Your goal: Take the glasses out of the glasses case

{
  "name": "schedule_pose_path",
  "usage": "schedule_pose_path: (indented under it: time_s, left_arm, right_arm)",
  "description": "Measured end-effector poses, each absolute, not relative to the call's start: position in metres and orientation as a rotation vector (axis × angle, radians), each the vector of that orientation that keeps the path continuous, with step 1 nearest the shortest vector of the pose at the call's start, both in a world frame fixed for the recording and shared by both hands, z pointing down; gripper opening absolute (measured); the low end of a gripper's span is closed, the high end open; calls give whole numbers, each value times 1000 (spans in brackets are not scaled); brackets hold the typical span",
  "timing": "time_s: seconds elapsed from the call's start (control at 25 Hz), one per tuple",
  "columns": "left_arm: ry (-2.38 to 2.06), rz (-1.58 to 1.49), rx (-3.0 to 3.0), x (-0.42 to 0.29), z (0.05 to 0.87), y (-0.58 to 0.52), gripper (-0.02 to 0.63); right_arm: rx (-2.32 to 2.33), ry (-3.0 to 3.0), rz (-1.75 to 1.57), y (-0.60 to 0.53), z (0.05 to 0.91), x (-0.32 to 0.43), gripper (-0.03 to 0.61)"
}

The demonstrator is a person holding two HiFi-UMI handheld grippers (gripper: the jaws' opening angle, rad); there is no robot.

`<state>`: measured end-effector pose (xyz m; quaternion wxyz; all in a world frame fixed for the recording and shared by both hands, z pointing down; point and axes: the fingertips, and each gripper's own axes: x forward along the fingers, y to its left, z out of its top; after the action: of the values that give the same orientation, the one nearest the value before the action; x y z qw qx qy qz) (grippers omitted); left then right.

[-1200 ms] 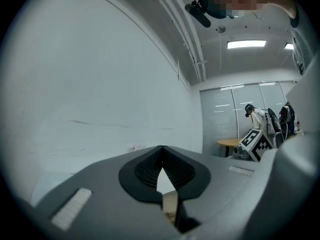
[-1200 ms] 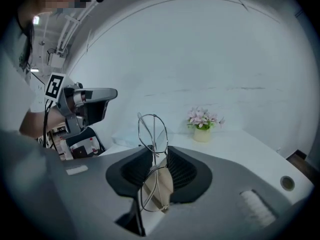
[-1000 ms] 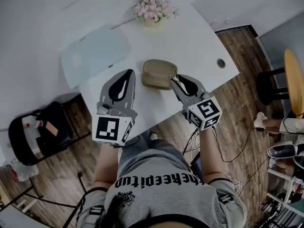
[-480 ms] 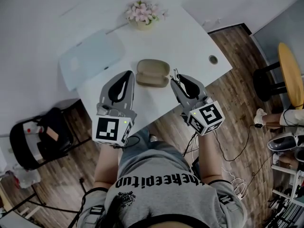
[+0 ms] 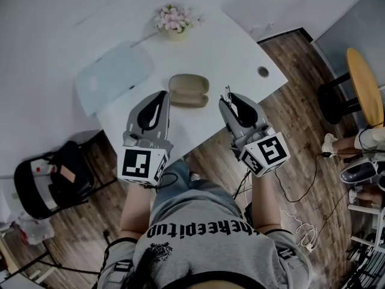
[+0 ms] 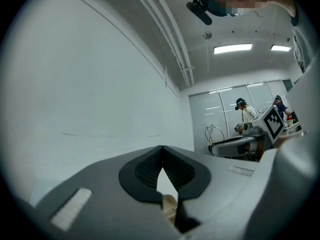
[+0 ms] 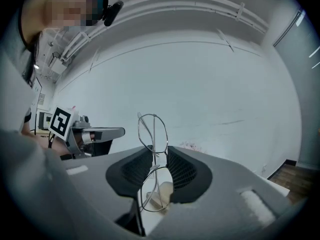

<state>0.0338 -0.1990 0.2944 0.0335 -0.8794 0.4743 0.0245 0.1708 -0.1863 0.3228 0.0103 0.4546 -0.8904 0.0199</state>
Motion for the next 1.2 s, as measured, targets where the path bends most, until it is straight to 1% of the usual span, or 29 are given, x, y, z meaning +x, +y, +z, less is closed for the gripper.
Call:
schedule_pose_path:
  time_s: [0.68, 1.2]
  left_arm:
    - [1411, 96, -2698, 50, 284, -163, 20]
    - [1398, 100, -2691, 50, 281, -151, 20]
  right_arm:
    - [1537, -2801, -33, -141, 290, 192, 97]
    - [1533, -2816, -64, -128, 283, 189, 97]
